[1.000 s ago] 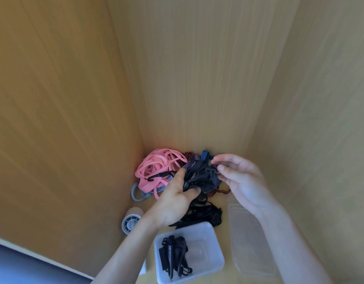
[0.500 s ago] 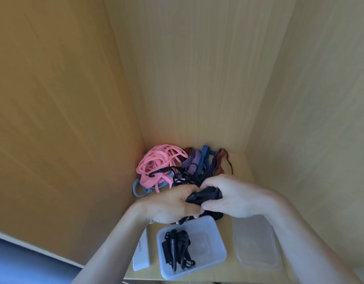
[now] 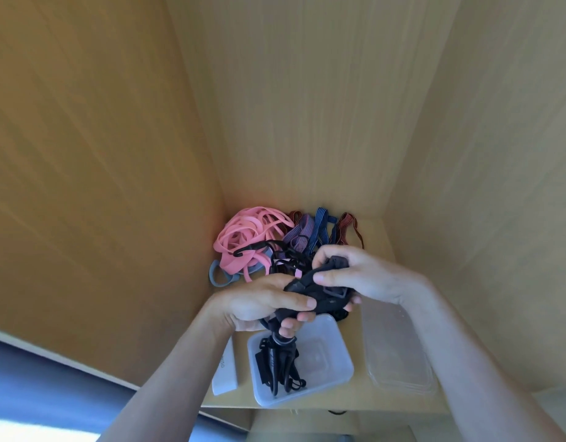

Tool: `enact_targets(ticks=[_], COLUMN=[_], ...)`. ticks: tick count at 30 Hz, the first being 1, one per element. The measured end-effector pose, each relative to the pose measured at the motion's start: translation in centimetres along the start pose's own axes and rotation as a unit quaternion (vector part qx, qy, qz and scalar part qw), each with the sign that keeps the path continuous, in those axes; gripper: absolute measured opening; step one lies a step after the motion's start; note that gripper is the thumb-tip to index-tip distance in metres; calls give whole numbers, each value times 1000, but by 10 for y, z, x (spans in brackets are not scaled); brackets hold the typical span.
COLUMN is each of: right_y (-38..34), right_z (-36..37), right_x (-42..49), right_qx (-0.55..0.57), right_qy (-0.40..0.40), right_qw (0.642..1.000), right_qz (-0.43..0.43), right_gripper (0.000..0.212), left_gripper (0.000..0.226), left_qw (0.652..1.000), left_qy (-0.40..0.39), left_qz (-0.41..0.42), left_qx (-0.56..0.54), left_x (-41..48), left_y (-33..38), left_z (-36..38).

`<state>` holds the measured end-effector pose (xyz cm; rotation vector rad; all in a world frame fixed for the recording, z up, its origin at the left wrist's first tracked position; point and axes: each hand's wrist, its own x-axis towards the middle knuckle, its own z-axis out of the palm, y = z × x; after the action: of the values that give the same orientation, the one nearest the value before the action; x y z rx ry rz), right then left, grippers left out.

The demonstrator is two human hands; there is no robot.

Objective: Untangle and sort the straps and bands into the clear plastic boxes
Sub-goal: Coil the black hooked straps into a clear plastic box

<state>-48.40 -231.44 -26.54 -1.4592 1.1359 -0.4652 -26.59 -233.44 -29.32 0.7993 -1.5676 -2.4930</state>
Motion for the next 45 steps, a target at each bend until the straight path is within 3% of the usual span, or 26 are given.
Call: enact_targets(ticks=[4,8,11,13,17,21,25,29,34,38,45], right_y=[8,12,11,12,0,-1,7,10,10,8,11], right_z=[7,14,20,22,34,58,81,94,101,107,125], right_x=[6,11,16,19,19,20,24,21,26,26,29], right_qx=[53,82,47,-11,-127,-152,-128,-70,-42,-52,-59], right_qy=[38,87,145,181,281,347,408,402,461,492,459], right_qw=[998,993,988,983,946,910,883,889,864,849,857], right_qz=[-1,-8,-15,-38,-101,-169,-195,-206,-195,-185,-225], right_gripper=[12,19,27,21,7,20,38,51,43,48,46], left_gripper=[25,20,18,18,6,13,34,44,57,39,52], left_qw=[990,977,968,960,947,921,912,915,901,873,860], left_qy=[3,44,119,167,220,269,248,231,211,284,386], left_qz=[28,70,91,97,116,149,164,181,202,231,185], left_qx=[-142,-195,-201,-201,-202,-241,-282,-277,-319,-322,-278], left_x=[4,7,11,14,19,22,20,17,15,18,27], left_y=[-12,-17,-19,-19,-13,-4,-1,1,3,11,12], left_z=[1,3,6,9,15,19,18,15,12,23,17])
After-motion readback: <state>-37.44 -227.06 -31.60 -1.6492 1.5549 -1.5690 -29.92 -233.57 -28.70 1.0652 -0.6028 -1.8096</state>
